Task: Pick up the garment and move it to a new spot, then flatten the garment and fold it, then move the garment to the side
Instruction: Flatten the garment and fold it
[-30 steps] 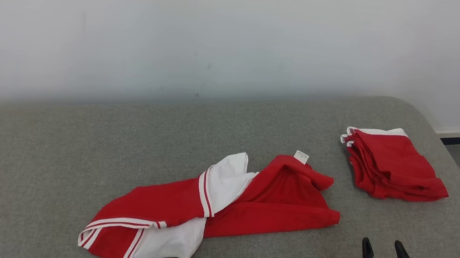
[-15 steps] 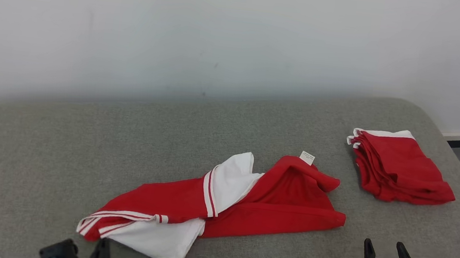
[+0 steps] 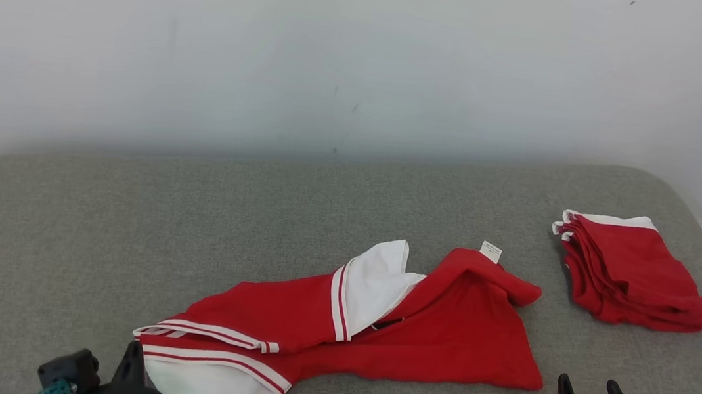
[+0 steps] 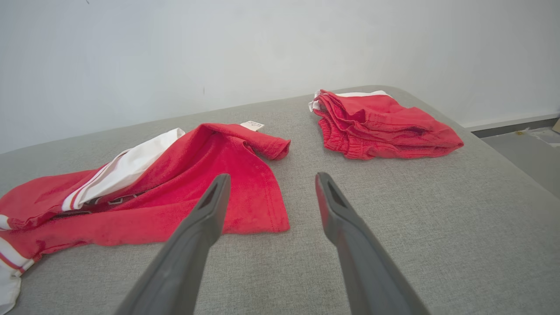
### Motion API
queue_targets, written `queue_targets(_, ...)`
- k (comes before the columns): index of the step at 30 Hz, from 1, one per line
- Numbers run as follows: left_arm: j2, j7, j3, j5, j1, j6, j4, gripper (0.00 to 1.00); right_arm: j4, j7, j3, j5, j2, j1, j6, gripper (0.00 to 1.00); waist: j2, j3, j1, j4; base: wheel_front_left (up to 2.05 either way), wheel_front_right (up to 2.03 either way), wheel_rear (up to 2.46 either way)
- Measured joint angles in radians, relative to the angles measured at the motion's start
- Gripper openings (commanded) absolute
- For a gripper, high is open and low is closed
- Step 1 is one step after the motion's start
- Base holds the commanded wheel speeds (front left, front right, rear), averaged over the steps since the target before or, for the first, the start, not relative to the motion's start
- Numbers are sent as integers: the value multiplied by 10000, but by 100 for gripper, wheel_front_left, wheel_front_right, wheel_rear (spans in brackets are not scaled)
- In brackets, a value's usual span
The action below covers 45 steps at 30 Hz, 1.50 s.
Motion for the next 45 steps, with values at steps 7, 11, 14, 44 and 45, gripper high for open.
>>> queue_targets(7,186,25,44,192,-43,286,-863,0,86,-23,79,54,2,-6,0,100,-1,-82,0,86,0,0,0)
queue_targets(11,113,968,-115,-21,360,543,-980,83,138,-27,92,56,2,4,0,100,-1,-105,-1,87,0,0,0)
queue_targets(14,-63,1254,-286,-171,774,514,-890,100,173,-29,111,63,2,4,0,100,0,-72,0,61,0,0,0)
queue_targets(44,253,316,-560,82,-1029,-125,460,0,-92,176,52,-15,-2,31,0,100,0,225,0,-223,0,0,0)
queue_targets(45,326,449,-635,222,-867,61,19,0,-59,150,56,8,0,55,0,100,0,199,0,-179,0,0,0)
